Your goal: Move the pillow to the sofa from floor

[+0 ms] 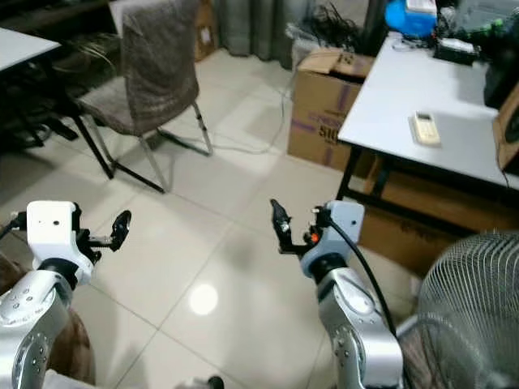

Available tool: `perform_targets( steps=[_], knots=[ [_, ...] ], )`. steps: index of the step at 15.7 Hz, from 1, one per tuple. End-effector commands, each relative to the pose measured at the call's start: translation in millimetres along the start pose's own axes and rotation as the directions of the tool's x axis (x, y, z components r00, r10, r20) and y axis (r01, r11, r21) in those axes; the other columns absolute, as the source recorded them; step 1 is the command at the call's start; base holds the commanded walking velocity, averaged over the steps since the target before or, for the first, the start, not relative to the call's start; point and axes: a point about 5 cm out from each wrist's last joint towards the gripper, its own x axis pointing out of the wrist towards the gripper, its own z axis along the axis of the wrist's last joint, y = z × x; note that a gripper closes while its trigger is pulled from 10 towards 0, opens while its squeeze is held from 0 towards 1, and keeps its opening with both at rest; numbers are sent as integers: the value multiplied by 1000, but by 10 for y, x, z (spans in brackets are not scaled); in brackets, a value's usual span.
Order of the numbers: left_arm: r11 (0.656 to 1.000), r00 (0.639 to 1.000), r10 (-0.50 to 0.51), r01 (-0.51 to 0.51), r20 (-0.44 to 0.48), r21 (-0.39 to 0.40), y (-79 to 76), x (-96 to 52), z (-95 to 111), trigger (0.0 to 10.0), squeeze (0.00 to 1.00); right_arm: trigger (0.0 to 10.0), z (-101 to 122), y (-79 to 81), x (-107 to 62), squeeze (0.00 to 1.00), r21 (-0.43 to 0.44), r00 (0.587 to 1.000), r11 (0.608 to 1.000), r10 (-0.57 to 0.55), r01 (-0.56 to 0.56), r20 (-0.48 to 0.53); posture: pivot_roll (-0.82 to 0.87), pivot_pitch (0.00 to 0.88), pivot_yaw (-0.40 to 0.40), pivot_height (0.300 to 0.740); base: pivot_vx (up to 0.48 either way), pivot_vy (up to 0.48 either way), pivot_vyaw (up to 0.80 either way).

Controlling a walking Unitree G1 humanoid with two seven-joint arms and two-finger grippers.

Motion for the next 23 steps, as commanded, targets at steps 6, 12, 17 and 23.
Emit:
perform_targets(
  steps=[6, 12, 17, 23],
  knots=[
    [999, 999, -37, 37, -28, 3, -67, 57, 48, 10000, 0, 10000, -44, -99, -13, 1000, -28, 999, 999, -36, 35, -35, -121, 0, 27, 740, 0, 0, 800],
    [999, 999, -42, 42, -32, -2, -102, 73, 58, 10000, 0, 10000, -30, -90, -10, 1000, -76, 998, 997, -19, 15, -52, -116, 0, 14, 740, 0, 0, 800],
    [999, 1000, 17, -16, -12, 41, -48, 43, 54, 10000, 0, 10000, 11, -118, -13, 1000, -198, 999, 980, -32, 26, -31, -117, 0, 5, 740, 0, 0, 800],
    [997, 999, 0, -4, 49, 81, -115, -17, 93, 10000, 0, 10000, 41, -226, -24, 1000, -303, 998, 952, -50, 38, -34, -115, 0, -9, 740, 0, 0, 800]
  ],
)
